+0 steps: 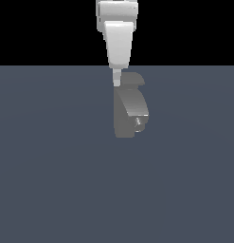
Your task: Turn on the faucet by rotating a designated handle.
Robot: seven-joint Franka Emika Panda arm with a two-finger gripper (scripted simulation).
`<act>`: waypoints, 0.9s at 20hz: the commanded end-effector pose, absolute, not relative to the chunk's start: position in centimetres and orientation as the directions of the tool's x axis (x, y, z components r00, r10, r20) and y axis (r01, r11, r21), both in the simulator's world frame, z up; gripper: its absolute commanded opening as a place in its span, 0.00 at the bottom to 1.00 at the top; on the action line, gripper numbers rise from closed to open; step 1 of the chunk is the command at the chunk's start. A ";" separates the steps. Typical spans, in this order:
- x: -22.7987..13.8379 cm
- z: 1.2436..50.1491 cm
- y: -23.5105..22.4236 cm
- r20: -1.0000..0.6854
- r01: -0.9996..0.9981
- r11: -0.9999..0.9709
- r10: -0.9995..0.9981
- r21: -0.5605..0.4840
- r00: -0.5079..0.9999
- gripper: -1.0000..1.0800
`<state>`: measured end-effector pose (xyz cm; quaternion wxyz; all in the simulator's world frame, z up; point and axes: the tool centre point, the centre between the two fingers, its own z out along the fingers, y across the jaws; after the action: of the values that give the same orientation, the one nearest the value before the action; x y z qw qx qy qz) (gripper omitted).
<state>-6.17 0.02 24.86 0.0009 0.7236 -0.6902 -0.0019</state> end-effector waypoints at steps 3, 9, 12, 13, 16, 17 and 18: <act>-6.1 24.9 -4.5 0.000 -1.000 -0.015 -1.000 0.000 0.015 0.00; -6.3 24.9 -8.4 0.000 -1.000 -0.012 -1.000 0.000 0.012 0.00; -5.8 24.9 -6.6 -0.002 -0.999 -0.040 -0.999 0.000 0.040 0.00; -5.5 24.9 -7.0 -0.002 -0.999 -0.039 -0.999 0.000 0.039 0.00; -4.8 24.9 -8.0 -0.001 -0.999 -0.036 -0.999 0.000 0.036 0.00; -4.5 24.9 -8.4 -0.001 -0.999 -0.035 -0.999 0.000 0.035 0.00; -4.2 24.9 -8.7 -0.001 -0.999 -0.034 -0.999 0.000 0.034 0.00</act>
<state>-4.94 -8.01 24.88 0.0017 0.7202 -0.6938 -0.0029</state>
